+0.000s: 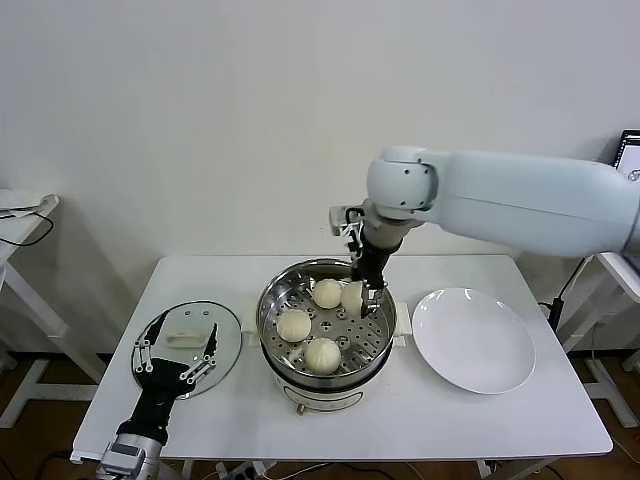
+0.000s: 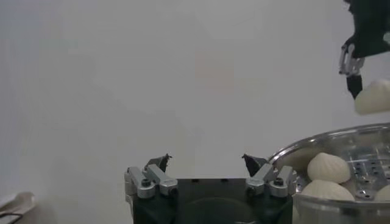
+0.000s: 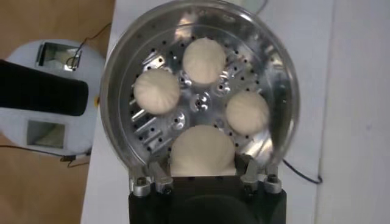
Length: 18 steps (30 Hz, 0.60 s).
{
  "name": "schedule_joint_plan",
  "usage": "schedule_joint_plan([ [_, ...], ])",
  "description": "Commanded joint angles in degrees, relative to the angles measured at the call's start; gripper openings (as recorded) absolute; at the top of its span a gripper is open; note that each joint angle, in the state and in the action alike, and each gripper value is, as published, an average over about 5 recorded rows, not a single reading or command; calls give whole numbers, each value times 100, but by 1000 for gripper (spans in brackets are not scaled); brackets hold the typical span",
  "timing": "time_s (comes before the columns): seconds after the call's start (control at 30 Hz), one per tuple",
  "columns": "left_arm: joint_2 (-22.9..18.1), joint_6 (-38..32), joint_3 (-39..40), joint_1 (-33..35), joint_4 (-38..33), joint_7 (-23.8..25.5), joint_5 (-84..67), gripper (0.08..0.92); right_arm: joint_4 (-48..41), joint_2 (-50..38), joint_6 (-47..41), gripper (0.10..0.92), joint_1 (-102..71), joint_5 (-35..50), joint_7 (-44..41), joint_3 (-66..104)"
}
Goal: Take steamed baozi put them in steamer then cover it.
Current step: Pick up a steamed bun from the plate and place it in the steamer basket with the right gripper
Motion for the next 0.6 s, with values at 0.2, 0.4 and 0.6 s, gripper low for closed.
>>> schedule_joint_plan([
  [0.2,9,7,-87,-16,68,19,-40,823,-537,434,-46,704,-973,-941,-107,68],
  [0.4,7,11,-113,-18,73,23,-52,823,-718,477,-28,704,-1235,-1162,-124,191],
  [0.6,0,9,-115,-22,92,24,-53,823,-834,494,-16,707,-1316,-1263,-144,264],
])
